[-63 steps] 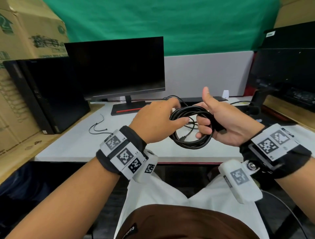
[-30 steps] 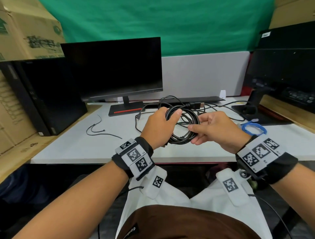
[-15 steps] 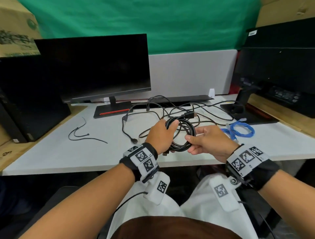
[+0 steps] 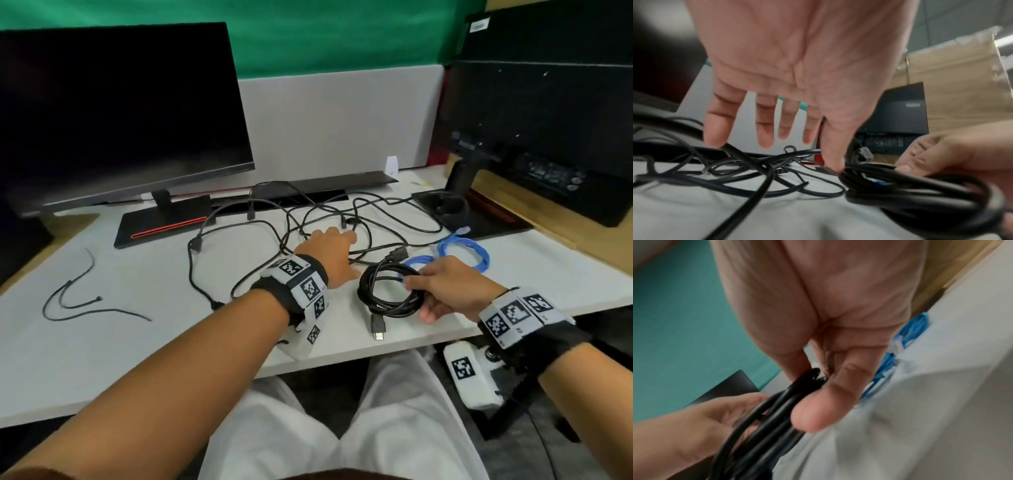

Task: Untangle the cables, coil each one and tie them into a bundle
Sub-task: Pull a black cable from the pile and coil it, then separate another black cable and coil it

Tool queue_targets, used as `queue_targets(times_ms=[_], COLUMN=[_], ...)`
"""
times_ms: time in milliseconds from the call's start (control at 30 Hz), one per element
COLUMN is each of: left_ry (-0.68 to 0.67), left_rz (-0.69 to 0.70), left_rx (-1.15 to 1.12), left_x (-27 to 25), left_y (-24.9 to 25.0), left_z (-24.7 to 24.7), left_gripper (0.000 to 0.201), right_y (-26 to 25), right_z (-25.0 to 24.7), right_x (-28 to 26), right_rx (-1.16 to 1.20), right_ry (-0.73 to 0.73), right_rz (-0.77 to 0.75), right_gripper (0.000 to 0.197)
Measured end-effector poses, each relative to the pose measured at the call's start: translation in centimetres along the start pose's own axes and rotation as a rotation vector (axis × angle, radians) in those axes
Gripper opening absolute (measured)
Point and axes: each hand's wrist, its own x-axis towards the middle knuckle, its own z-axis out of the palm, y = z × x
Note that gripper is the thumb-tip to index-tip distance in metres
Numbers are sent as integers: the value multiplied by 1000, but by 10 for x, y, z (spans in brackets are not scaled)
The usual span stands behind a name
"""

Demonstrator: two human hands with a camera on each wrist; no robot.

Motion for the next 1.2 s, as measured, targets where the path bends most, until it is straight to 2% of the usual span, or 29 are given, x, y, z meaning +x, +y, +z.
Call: queue_targets(times_ms=[33, 100, 167, 233, 267, 300, 400, 500, 633, 767, 900, 967, 1033, 1133, 1200], left_ry=[-71, -175, -207, -172, -160, -166, -132, -90, -140, -227, -327, -339, -291, -180, -124], left_rz=[14, 26, -6, -45, -67, -99, -182, -224, -242, -253, -225, -179, -92, -47, -108], left_rx=[86, 253, 380, 361, 324, 282, 210, 149, 155, 88, 28, -113, -239, -229, -227], left_x=[8, 22, 33, 31, 35, 62, 56, 55, 45, 38, 36, 33, 37, 69, 96], left_y=[0, -4, -14, -29, -40, -54, -74, -99, -128, -132, -124, -114, -94, -51, -26], left_z=[2, 6, 4, 0, -3, -9, -20, -27, -30, -34, -50, -65, -73, -59, -40], left_gripper=[66, 63, 41, 13, 8, 7, 13, 17, 16, 7, 59, 86, 102, 92, 87], right_y=[1, 1, -2, -7, -11, -21, -30, -41, -53, -67, -69, -66, -59, -50, -48], right_z=[1, 3, 4, 7, 6, -2, -14, -34, -60, -92, -123, -131, -127, -107, -95], right_x=[4, 14, 26, 29, 37, 66, 68, 77, 75, 72, 74, 80, 91, 107, 114], right_rx=[-11, -38, -95, -161, -195, -232, -286, -253, -142, -49, 141, 171, 140, 139, 163], right_ry=[-17, -21, 3, 43, 54, 62, 64, -43, -254, -255, -233, -161, -54, 74, 111], right_rz=[19, 31, 21, -25, -39, -36, -89, -135, -203, -286, -346, -305, -222, -100, -64], right_gripper=[31, 30, 27, 24, 22, 21, 19, 20, 14, 25, 24, 24, 17, 11, 12])
